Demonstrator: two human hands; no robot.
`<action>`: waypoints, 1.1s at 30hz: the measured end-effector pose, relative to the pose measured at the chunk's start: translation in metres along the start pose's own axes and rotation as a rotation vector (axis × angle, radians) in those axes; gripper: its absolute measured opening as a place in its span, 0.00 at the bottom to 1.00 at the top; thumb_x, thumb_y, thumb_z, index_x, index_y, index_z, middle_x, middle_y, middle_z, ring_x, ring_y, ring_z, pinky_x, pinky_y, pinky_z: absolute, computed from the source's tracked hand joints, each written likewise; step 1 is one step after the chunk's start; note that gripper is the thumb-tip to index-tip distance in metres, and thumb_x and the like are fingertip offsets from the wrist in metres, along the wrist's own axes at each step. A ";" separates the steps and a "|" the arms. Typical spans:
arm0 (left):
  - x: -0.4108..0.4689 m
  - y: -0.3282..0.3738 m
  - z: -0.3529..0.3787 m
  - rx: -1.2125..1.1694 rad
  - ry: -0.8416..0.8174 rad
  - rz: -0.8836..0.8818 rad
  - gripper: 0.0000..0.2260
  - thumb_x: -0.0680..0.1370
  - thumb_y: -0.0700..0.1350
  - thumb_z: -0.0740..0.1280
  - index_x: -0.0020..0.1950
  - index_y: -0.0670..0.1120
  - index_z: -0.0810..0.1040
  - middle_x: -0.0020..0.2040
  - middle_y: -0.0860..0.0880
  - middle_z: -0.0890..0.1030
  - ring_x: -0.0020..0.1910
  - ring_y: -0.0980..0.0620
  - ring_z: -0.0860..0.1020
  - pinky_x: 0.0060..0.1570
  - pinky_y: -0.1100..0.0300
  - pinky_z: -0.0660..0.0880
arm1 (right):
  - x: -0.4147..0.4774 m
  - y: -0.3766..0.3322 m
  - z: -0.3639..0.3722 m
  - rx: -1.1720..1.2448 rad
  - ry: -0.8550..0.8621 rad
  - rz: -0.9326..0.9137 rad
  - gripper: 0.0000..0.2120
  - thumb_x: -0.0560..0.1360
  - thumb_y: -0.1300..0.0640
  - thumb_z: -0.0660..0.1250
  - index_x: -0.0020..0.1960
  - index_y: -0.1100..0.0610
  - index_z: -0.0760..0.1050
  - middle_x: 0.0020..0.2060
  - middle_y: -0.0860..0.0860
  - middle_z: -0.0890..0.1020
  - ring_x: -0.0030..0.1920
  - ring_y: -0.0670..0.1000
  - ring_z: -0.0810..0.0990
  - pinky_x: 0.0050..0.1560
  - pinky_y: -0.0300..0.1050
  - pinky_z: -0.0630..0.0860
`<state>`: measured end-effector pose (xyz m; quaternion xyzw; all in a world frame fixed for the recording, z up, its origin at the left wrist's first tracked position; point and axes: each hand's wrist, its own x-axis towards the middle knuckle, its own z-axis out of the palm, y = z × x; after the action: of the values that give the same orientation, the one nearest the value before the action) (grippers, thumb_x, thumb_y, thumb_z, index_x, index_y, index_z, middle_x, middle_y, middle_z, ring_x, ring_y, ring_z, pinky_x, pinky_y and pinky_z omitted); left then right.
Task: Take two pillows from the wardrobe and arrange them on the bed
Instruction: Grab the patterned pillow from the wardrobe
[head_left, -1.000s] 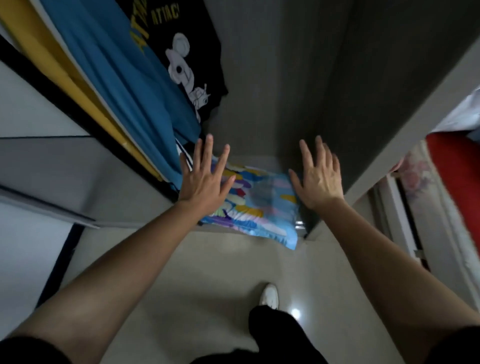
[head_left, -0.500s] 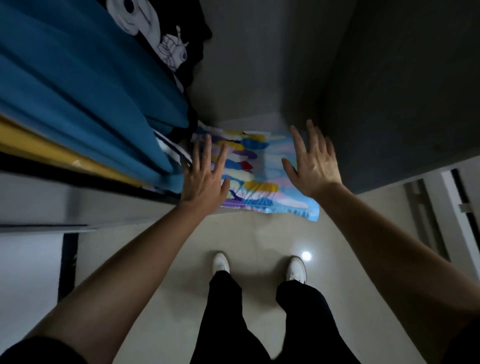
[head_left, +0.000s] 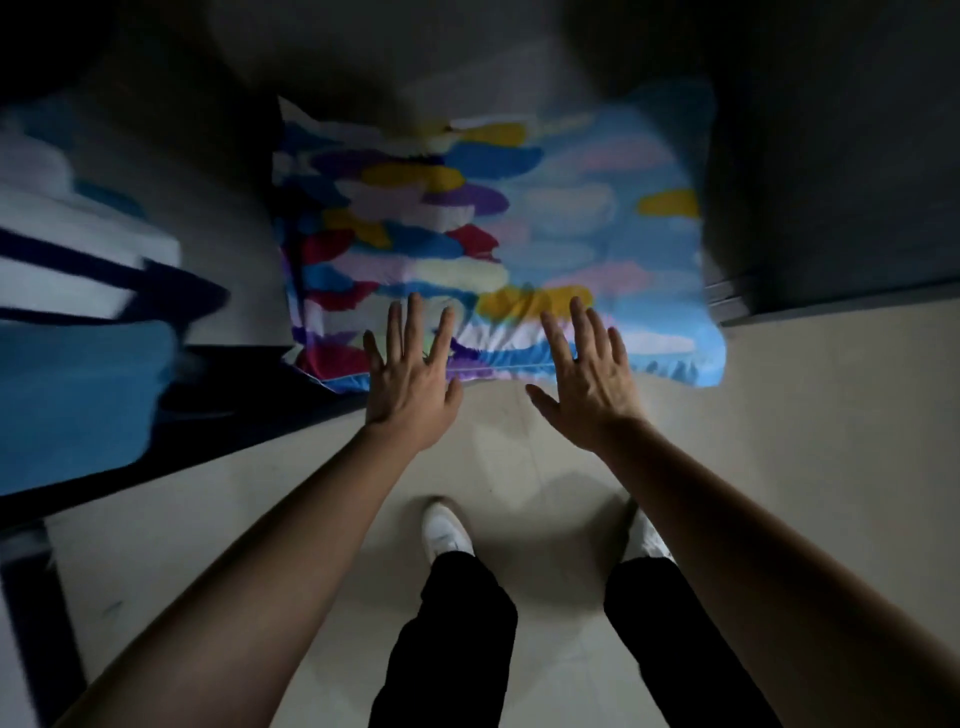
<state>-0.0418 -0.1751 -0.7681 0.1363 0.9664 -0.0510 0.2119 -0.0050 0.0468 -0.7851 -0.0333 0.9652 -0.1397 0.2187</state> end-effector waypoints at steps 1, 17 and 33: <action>0.008 -0.002 0.023 0.018 -0.020 0.003 0.41 0.75 0.57 0.64 0.80 0.51 0.44 0.80 0.39 0.46 0.78 0.38 0.46 0.72 0.32 0.54 | 0.010 0.005 0.021 -0.025 -0.013 -0.004 0.44 0.76 0.37 0.62 0.81 0.53 0.43 0.79 0.63 0.46 0.79 0.64 0.46 0.77 0.62 0.49; 0.108 -0.009 0.136 0.003 -0.024 0.040 0.26 0.79 0.46 0.62 0.77 0.48 0.61 0.77 0.42 0.63 0.76 0.37 0.59 0.67 0.35 0.63 | 0.098 0.053 0.124 -0.199 -0.006 -0.026 0.61 0.62 0.34 0.75 0.81 0.50 0.41 0.80 0.62 0.48 0.77 0.72 0.46 0.74 0.71 0.48; 0.013 0.002 -0.050 0.028 0.040 0.105 0.54 0.66 0.63 0.74 0.78 0.57 0.37 0.80 0.40 0.53 0.77 0.34 0.53 0.68 0.32 0.59 | 0.011 0.022 -0.089 -0.010 0.094 -0.006 0.28 0.65 0.56 0.67 0.65 0.46 0.73 0.44 0.57 0.84 0.41 0.65 0.82 0.37 0.51 0.76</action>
<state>-0.0725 -0.1622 -0.7283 0.1906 0.9612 -0.0507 0.1929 -0.0533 0.0893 -0.7189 -0.0307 0.9750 -0.1371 0.1723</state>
